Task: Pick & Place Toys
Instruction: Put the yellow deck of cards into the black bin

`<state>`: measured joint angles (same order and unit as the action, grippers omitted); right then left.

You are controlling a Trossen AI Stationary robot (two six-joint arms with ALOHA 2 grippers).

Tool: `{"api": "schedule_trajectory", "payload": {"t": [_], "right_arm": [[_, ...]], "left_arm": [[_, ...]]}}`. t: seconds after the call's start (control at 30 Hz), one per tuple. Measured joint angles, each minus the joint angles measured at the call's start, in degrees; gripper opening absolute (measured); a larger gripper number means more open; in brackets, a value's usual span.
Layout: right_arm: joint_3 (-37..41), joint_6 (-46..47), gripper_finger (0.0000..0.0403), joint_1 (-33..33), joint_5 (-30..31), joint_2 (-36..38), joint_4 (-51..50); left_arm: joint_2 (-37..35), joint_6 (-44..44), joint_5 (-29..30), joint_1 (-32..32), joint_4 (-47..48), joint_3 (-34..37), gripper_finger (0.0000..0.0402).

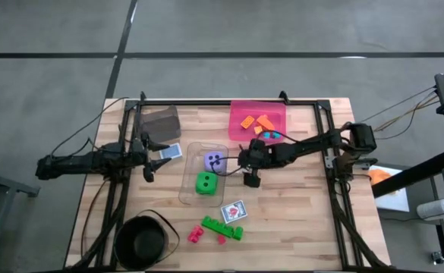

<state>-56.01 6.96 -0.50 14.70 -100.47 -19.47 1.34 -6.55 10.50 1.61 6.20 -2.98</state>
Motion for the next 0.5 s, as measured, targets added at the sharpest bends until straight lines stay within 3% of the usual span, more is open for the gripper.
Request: {"api": "schedule_trajectory", "payload": {"t": [0.5], "right_arm": [[-0.02, -2.42, 0.0375, -3.16, -11.28, -0.93, 2.35]], "left_arm": [[0.04, 0.01, 0.00, 0.00, 0.02, 0.00, 0.0258]]}}
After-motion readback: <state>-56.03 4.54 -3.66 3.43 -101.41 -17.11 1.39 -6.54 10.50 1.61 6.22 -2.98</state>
